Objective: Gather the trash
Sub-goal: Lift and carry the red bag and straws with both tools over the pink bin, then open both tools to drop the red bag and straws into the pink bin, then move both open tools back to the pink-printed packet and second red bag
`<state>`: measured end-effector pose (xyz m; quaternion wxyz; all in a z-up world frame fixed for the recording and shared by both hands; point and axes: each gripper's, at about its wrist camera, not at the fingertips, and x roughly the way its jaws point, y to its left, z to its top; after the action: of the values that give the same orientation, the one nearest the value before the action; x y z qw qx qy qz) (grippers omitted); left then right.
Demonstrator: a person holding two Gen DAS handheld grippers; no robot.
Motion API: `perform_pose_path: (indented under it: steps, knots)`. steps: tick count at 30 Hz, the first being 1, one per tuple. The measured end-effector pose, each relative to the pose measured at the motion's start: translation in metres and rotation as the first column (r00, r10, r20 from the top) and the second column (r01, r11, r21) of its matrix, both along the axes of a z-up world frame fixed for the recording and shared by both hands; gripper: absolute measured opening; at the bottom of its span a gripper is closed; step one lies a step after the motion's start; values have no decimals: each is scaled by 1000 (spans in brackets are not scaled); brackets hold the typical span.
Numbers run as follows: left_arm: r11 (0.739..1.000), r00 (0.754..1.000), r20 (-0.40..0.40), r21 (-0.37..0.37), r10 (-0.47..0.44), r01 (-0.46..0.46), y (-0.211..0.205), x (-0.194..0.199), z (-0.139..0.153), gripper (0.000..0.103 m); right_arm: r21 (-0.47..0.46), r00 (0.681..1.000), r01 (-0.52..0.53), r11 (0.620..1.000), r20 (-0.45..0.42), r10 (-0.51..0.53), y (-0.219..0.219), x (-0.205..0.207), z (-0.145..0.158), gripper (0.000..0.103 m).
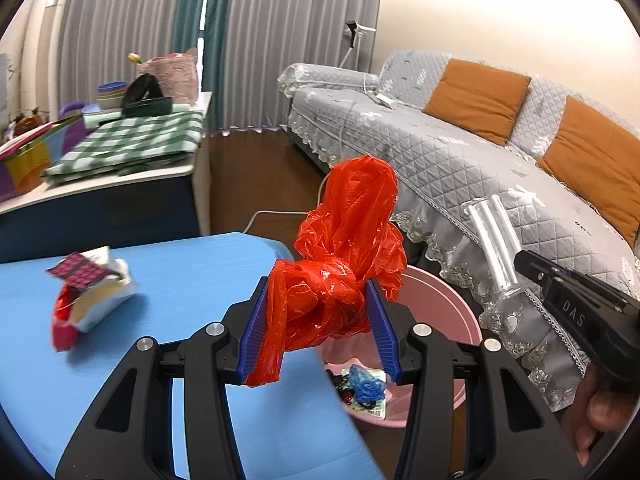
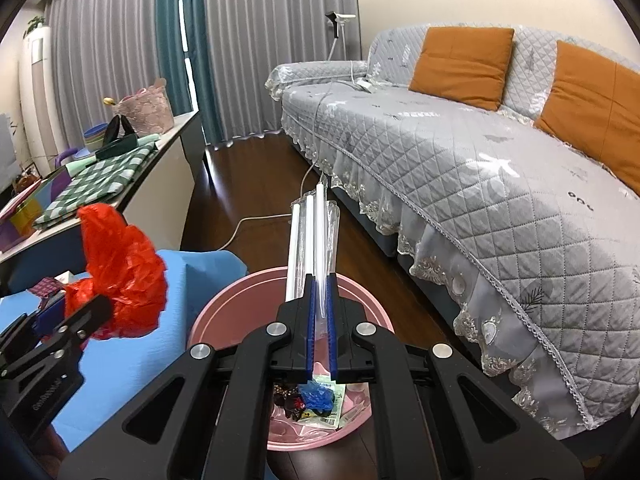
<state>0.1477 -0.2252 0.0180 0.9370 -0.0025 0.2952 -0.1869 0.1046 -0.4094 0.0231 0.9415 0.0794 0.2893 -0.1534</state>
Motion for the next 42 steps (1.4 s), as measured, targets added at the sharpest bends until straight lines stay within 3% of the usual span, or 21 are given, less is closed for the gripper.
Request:
perform_pose_path:
  steps: [10, 12, 13, 15, 17, 28, 38, 42]
  knots:
    - [999, 999, -4, 15, -37, 37, -33, 25, -1, 48, 22, 1000, 19, 1000, -26, -18, -16, 12, -13, 5]
    - [998, 998, -12, 4, -67, 67, -39, 29, -1, 51, 32, 999, 29, 999, -31, -28, -19, 14, -15, 10]
    - [997, 997, -14, 3, -75, 75, -42, 30, -2, 58, 41, 999, 28, 999, -39, -26, -20, 15, -17, 13]
    - [997, 997, -14, 7, -78, 78, -45, 31, -2, 67, 45, 998, 36, 998, -43, -35, -21, 16, -18, 35]
    - [997, 997, -13, 1, -71, 71, -42, 31, -2, 67, 44, 998, 42, 998, -38, -40, -21, 16, -17, 42]
    - [1000, 1000, -1, -9, -22, 22, -2, 13, 7, 60, 23, 1000, 18, 1000, 1, -18, -2, 12, 0, 42]
    - [997, 996, 36, -20, 79, -78, 78, -17, 31, 53, 20, 994, -90, 996, 68, 89, 56, 5, 28, 42]
    - [990, 989, 48, -37, 141, -139, 119, -29, 38, 51, 24, 986, -148, 989, 78, 146, 84, 3, 35, 37]
